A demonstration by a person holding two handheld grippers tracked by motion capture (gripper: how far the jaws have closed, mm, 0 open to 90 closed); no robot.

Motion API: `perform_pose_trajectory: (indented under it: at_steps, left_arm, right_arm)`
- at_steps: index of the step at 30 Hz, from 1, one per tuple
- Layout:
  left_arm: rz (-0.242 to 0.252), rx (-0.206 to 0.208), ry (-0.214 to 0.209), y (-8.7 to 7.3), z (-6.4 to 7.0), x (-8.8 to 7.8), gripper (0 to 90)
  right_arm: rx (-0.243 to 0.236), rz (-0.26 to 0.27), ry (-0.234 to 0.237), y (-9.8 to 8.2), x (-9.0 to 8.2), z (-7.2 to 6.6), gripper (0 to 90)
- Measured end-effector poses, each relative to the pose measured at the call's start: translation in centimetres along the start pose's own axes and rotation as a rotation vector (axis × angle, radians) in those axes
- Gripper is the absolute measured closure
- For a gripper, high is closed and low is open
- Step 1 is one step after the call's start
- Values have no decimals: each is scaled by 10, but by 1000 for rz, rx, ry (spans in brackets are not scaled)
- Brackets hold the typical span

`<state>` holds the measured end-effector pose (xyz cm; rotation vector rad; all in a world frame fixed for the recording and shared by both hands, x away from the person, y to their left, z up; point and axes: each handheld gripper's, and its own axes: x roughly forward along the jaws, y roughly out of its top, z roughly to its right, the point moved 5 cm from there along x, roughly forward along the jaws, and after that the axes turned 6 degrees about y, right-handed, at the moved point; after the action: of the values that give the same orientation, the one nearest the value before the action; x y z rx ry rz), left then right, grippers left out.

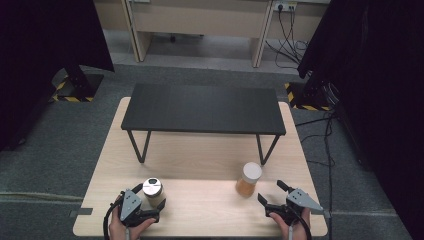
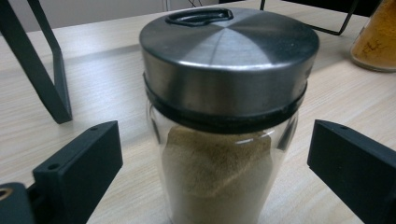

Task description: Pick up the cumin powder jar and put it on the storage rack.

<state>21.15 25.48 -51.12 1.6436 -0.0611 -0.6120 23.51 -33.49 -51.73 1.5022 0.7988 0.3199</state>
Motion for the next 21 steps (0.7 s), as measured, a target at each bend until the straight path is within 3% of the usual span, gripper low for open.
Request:
perform_pose_trajectory:
  at_steps: [10,17,21]
  left_arm:
    - [-18,-16,10,4,0,8,81]
    - [-29,-17,0,6,-1,10,165]
    - [-31,-17,-12,6,-3,10,258]
  right_arm:
    - [0,0,1,0,0,0,48]
    - [-2,-1,1,0,0,0,48]
    - [-1,0,1,0,0,0,48]
